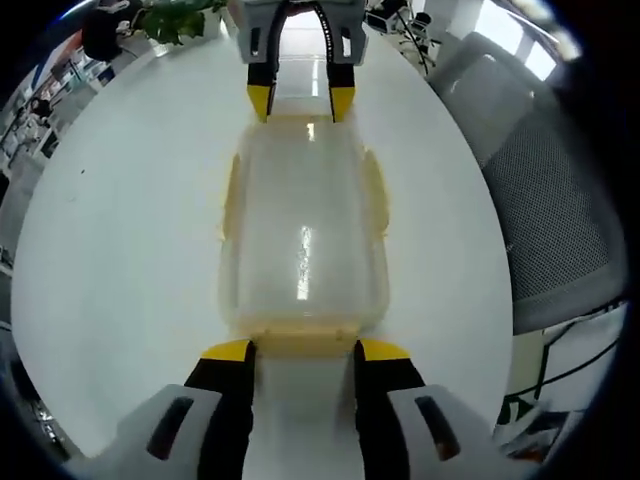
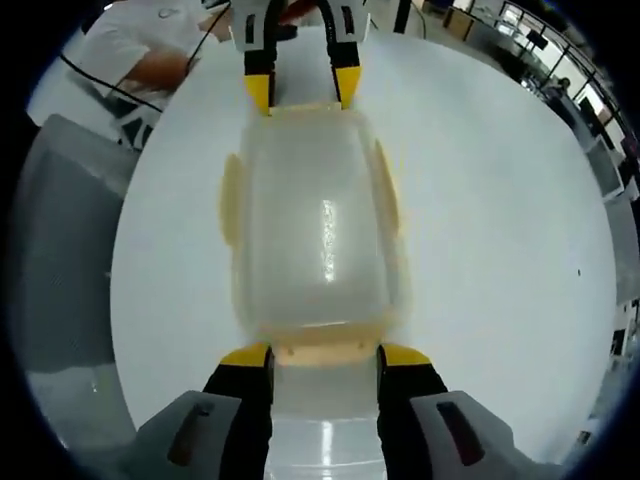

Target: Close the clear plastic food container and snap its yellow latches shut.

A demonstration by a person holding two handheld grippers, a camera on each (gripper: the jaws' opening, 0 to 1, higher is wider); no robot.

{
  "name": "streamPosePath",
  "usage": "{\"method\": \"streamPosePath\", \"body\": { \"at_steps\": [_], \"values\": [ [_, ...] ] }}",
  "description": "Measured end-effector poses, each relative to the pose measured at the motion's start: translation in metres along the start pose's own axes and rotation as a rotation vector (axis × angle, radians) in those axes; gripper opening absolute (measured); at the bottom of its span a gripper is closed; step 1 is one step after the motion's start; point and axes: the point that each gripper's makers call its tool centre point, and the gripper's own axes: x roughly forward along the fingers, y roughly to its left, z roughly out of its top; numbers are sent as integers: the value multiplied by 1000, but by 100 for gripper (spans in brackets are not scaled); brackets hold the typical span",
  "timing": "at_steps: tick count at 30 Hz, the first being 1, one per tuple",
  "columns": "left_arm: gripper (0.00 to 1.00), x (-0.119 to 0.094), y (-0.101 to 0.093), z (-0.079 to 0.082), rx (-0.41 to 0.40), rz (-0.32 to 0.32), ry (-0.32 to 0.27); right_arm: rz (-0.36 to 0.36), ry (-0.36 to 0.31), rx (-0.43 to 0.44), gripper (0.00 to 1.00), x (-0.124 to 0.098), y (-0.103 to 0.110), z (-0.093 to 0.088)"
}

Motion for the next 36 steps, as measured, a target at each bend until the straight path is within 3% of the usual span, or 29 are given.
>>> {"method": "streamPosePath", "body": {
  "at_steps": [19, 28, 36],
  "values": [
    [39, 1, 1, 4, -26, 12, 31, 13, 0, -29, 40, -1, -2, -1],
    [37, 1, 2, 4, -37, 16, -2, 16, -4, -52, 37, 1, -2, 1],
    [36, -1, -1, 6, -10, 9, 1, 29, -62, -46, 37, -3, 6, 1]
  ]
}}
